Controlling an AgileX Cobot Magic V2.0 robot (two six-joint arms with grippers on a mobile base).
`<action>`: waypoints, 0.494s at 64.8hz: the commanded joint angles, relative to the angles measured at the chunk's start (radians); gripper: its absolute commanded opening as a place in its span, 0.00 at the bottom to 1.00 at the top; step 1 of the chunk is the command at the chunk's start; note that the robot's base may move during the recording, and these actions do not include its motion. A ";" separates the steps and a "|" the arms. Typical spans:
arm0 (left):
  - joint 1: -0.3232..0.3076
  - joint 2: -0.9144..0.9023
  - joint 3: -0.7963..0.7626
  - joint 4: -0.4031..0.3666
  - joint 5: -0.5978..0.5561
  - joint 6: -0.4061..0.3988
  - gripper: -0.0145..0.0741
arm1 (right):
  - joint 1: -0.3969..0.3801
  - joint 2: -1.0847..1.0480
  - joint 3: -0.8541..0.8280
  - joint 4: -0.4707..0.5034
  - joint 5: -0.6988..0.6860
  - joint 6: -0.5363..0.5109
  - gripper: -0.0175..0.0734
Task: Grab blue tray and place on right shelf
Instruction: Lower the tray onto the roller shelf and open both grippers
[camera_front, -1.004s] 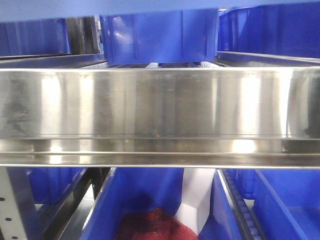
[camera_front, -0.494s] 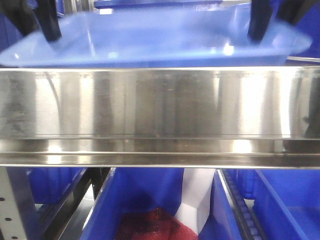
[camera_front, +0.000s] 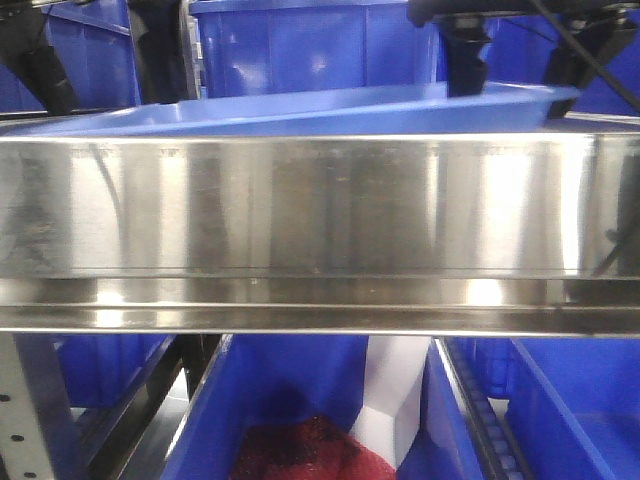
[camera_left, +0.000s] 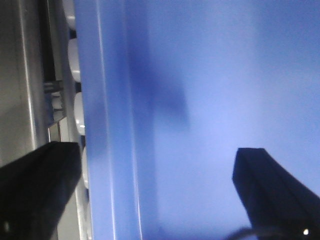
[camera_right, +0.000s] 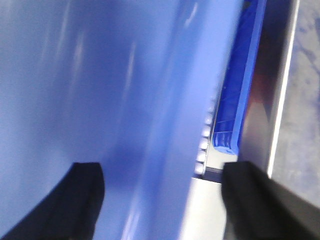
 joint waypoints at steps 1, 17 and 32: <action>-0.006 -0.057 -0.048 -0.009 -0.019 0.004 0.79 | 0.000 -0.061 -0.034 -0.022 -0.028 -0.012 0.89; -0.020 -0.188 -0.062 0.003 -0.052 0.004 0.79 | 0.000 -0.182 -0.028 -0.022 -0.021 -0.012 0.87; -0.103 -0.418 0.067 0.024 -0.150 0.004 0.55 | 0.002 -0.397 0.065 -0.022 -0.046 -0.013 0.57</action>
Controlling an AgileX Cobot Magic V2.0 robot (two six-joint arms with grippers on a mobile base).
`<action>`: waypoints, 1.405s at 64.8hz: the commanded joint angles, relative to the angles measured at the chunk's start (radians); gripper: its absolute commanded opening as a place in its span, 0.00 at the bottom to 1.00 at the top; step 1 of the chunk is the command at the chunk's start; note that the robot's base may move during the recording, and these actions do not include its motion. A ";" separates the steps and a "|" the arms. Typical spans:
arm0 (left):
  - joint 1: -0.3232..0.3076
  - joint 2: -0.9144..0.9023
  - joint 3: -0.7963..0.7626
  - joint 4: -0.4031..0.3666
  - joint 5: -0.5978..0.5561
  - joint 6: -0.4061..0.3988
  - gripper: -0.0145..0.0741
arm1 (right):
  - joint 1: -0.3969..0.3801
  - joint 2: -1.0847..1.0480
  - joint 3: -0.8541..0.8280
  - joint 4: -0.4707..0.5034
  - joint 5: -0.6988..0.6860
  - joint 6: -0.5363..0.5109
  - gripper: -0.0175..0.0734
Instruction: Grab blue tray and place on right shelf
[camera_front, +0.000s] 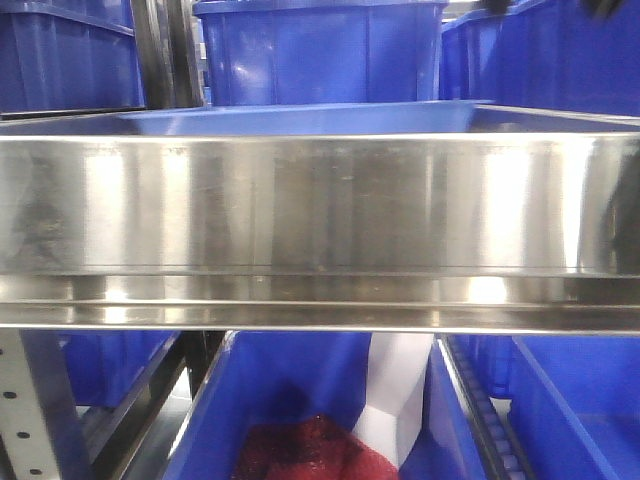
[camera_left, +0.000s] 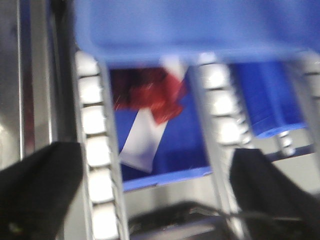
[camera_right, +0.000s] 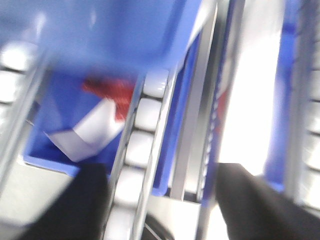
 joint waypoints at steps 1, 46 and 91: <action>-0.045 -0.138 0.053 0.012 -0.102 0.004 0.51 | 0.001 -0.130 0.029 -0.019 -0.057 -0.015 0.53; -0.117 -1.055 0.988 0.002 -0.593 -0.011 0.12 | 0.001 -1.005 0.878 -0.020 -0.629 -0.191 0.25; -0.117 -1.246 1.147 0.021 -0.641 -0.011 0.11 | 0.001 -1.219 1.129 -0.020 -0.895 -0.191 0.25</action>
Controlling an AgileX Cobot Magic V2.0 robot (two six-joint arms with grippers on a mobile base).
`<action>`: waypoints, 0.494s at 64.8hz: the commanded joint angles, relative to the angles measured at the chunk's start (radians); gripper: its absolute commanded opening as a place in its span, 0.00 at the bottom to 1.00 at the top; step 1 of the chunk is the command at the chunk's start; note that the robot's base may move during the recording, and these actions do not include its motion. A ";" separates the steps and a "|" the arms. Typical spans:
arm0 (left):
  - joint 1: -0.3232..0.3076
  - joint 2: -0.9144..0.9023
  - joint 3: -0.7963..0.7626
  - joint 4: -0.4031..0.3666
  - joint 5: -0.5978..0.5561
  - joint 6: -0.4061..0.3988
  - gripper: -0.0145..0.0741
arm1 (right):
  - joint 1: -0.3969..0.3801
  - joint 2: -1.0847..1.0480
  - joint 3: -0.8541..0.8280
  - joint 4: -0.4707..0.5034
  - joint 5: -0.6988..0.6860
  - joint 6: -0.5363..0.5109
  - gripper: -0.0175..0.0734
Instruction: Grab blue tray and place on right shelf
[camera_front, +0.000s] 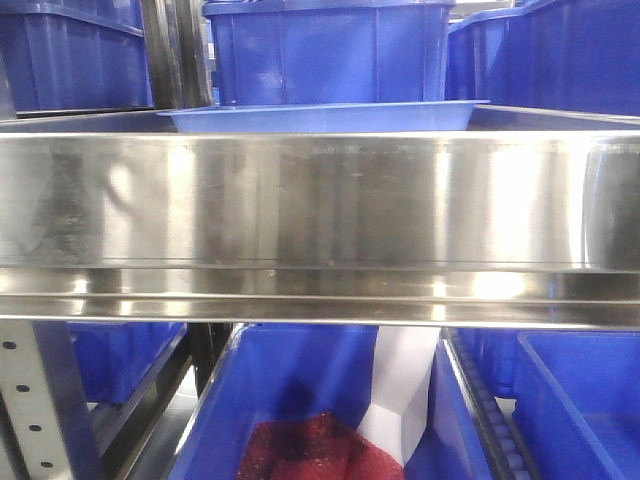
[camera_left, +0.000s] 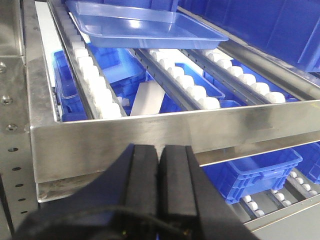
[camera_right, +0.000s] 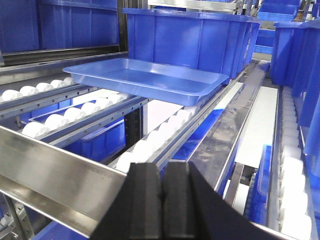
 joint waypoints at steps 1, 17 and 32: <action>-0.006 0.008 -0.027 -0.001 -0.088 -0.005 0.11 | 0.001 0.009 -0.028 -0.015 -0.101 -0.009 0.25; -0.001 0.008 -0.027 0.000 -0.085 -0.005 0.11 | 0.001 0.009 -0.028 -0.015 -0.101 -0.009 0.25; 0.176 -0.049 0.011 0.040 -0.134 0.047 0.11 | 0.001 0.009 -0.028 -0.015 -0.101 -0.009 0.25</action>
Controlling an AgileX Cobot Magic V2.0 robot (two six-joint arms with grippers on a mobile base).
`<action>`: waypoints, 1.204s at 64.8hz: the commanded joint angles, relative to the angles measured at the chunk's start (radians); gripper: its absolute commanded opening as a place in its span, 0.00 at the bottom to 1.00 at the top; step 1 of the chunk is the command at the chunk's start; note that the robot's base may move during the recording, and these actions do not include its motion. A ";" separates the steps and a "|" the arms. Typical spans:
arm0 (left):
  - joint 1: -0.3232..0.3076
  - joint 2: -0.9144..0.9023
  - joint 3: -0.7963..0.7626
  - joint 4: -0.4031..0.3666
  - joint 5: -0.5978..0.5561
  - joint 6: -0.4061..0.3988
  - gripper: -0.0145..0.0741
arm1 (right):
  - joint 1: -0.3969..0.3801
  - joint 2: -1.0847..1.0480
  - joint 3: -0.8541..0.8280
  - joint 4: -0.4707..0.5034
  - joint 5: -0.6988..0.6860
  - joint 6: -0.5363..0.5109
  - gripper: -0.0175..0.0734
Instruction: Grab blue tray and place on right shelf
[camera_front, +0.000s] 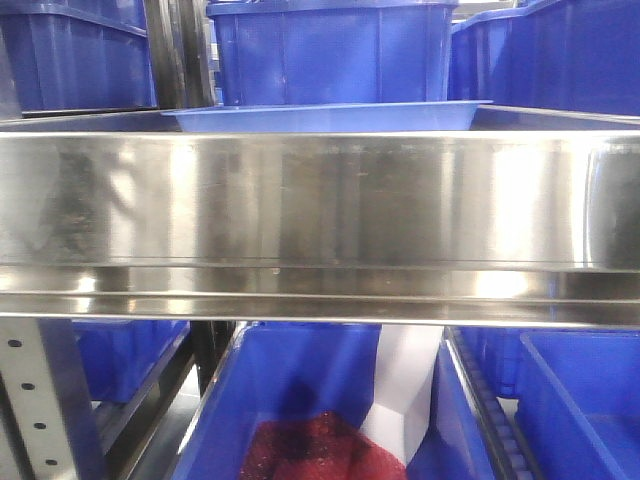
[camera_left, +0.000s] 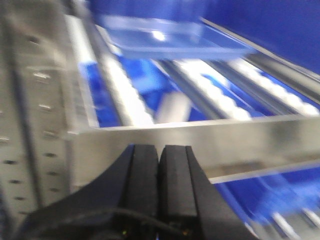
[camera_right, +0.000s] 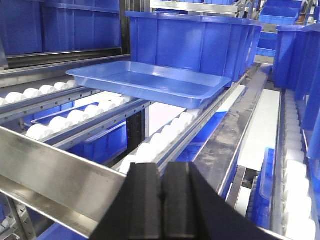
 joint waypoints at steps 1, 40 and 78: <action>0.075 -0.018 0.011 0.002 -0.136 0.028 0.11 | 0.001 0.009 -0.028 -0.015 -0.092 -0.009 0.25; 0.383 -0.190 0.520 -0.027 -0.671 0.068 0.11 | 0.001 0.009 -0.028 -0.015 -0.092 -0.009 0.25; 0.383 -0.190 0.520 -0.027 -0.675 0.068 0.11 | 0.001 0.009 -0.028 -0.015 -0.092 -0.009 0.25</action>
